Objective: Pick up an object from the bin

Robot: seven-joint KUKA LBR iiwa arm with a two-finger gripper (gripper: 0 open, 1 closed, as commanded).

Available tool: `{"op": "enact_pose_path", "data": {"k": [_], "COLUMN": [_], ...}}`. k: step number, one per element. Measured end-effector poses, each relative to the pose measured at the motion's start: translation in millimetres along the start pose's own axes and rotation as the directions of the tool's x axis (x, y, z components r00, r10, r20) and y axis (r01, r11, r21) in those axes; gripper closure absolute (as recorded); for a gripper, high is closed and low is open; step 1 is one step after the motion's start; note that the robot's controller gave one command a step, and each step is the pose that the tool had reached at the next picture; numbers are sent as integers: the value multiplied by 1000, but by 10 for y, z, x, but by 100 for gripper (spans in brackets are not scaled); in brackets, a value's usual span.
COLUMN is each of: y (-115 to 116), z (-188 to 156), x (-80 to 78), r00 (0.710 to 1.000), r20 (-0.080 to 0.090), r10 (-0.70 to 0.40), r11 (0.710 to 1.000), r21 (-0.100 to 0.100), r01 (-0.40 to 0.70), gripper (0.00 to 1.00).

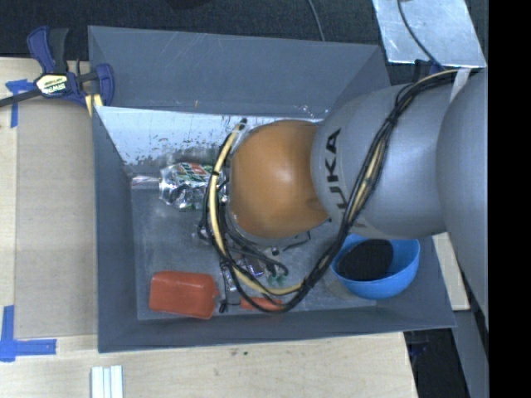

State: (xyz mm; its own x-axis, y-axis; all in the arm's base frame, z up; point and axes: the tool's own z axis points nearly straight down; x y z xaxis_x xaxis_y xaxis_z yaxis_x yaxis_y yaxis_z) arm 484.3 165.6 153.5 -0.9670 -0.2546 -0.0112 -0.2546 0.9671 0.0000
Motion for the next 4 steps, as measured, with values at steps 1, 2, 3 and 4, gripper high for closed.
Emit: {"op": "enact_pose_path", "data": {"k": [1,2,3,4], "y": [461,372,248,249], "z": [548,792,827,827], "x": [-171,-94,-89,-89], "r00": [832,999,898,898], "r20": [-4,1,3,3], "r10": [-555,40,-440,-440], "r11": [832,999,898,898], "r21": [-5,1,-1,-1], "r01": [555,-40,440,440], "gripper": [0,0,100,100]}}
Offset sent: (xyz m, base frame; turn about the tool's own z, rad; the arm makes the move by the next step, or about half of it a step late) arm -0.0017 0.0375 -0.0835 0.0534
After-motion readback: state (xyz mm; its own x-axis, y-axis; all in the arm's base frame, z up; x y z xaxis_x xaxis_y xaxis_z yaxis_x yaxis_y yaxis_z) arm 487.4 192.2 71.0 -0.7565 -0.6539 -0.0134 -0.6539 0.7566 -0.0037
